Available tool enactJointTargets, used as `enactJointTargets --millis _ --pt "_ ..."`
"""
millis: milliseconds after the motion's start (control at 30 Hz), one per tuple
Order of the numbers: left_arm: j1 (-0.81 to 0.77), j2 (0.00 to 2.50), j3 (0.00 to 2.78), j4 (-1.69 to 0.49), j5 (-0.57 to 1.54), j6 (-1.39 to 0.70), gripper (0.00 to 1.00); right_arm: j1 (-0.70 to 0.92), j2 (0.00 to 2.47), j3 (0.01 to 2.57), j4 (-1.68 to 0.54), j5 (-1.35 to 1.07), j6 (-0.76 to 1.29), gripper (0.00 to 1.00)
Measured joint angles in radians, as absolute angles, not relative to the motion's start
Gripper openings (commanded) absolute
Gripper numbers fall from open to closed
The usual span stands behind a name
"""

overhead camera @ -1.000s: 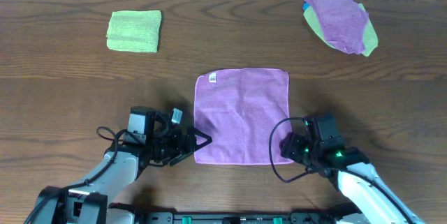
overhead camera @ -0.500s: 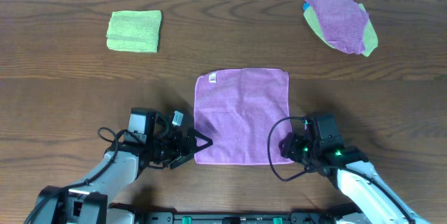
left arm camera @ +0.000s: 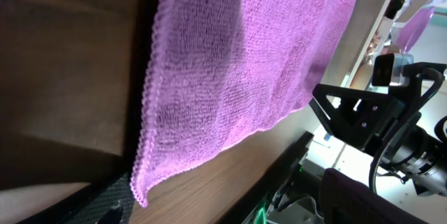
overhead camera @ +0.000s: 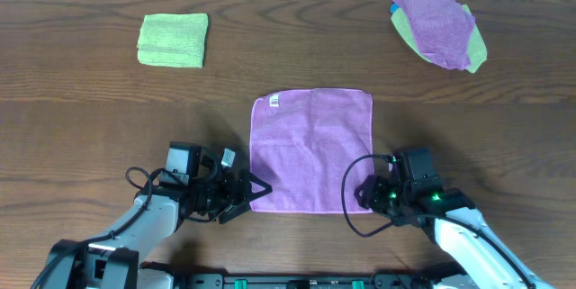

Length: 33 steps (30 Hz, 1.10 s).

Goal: Fold the cloth
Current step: 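Grasp the near left and right corners of the pink cloth, then lift both near corners and carry them forward over the cloth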

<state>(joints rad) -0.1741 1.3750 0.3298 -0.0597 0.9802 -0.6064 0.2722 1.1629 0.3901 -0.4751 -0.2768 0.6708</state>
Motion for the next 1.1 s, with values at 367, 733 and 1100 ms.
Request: enactJointTargets --millis 367,733,1100 --pt "-0.174 1.375 0.330 -0.071 0.938 -0.630 0.72 0.272 1.163 0.392 -0.485 -0.280 0.680 0.53" --pt "-0.174 1.375 0.330 0.012 0.890 -0.606 0.74 0.272 1.163 0.392 -0.484 -0.280 0.682 0.54" --pt "-0.174 1.375 0.331 -0.029 0.886 -0.502 0.63 0.272 1.163 0.392 -0.485 -0.281 0.681 0.51"
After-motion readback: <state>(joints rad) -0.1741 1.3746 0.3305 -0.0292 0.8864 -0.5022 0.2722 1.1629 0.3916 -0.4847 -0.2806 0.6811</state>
